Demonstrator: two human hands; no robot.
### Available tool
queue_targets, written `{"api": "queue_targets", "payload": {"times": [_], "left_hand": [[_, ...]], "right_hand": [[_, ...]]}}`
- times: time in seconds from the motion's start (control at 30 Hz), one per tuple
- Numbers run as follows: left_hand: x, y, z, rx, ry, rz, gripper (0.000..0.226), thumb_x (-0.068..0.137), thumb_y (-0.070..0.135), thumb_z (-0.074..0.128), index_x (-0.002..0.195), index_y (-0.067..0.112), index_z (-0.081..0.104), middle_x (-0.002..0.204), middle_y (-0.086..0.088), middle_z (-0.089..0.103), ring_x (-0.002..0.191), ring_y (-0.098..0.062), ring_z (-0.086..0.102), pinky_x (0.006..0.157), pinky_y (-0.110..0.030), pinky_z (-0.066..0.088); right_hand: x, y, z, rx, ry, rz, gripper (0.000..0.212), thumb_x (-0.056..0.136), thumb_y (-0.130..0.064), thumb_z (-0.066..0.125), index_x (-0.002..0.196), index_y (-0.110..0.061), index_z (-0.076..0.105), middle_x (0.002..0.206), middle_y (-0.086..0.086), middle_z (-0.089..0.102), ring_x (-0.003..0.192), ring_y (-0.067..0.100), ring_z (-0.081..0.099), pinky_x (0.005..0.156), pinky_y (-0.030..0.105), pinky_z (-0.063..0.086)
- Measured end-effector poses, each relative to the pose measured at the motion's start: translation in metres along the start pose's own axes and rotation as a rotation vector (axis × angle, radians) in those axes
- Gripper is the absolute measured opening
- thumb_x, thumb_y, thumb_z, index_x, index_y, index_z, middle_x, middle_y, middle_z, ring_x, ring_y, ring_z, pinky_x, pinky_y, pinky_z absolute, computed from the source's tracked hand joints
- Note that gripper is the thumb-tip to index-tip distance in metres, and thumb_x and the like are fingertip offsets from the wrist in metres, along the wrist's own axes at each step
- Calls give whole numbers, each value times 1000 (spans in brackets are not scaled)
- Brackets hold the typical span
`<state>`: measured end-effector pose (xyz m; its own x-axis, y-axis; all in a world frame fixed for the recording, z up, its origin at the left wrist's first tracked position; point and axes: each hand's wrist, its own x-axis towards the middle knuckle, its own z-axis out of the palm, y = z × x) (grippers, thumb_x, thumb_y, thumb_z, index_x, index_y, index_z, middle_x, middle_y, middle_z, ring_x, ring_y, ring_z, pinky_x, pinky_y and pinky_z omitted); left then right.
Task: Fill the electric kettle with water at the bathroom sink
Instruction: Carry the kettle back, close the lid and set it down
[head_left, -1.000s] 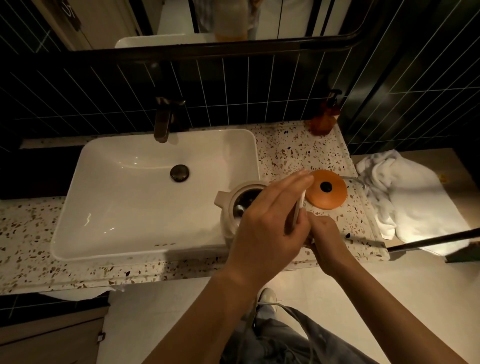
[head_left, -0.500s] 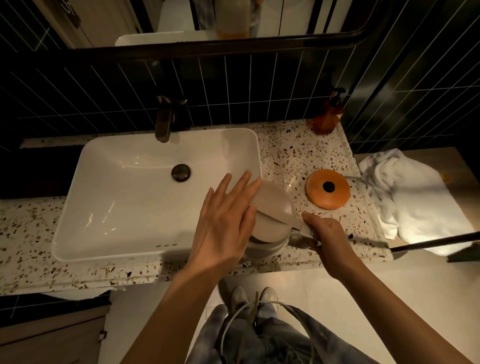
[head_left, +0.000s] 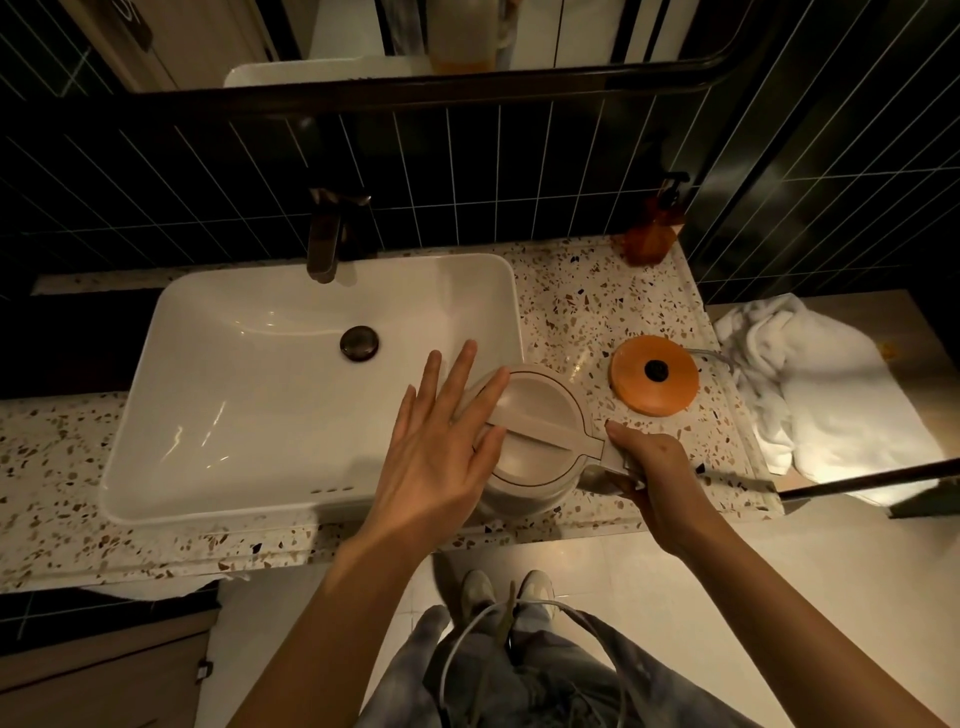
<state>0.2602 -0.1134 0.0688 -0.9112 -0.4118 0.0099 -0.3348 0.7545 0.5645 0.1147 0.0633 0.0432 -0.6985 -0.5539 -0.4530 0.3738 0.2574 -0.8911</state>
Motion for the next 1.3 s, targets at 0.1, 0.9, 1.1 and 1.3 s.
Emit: {"api": "queue_targets", "payload": {"times": [0.1,0.9,1.1,1.3], "left_hand": [[-2,5,1,-383,73,-127,74,96,41,52,151,49,2,161,26,-5,145,7,-1,115,-30,11],[20,43,38,-1140,123,-552,63,68,47,66,129,32,56,115,7,70,104,-10,66,82,-26,55],[71,90,72,-1205,113,-507,38,80,29,69,117,29,63,111,3,73,105,-15,68,88,-31,55],[135,122,128,-1311,116,-581,43,71,27,77,113,23,70,118,-8,71,114,-27,64,97,-44,49]], "right_hand": [[-1,-1,2,14,-23,4,108,55,-71,73,98,26,54,102,48,58,99,62,55,91,67,47],[12,-8,-37,139,9,-40,60,76,-42,68,86,17,67,85,36,67,88,50,67,81,48,58],[36,-28,-103,143,71,-116,91,61,-56,75,88,28,53,78,50,49,74,44,57,73,47,45],[77,-40,-177,125,88,-133,48,82,-29,68,42,-21,43,45,-4,32,48,18,30,66,43,33]]}}
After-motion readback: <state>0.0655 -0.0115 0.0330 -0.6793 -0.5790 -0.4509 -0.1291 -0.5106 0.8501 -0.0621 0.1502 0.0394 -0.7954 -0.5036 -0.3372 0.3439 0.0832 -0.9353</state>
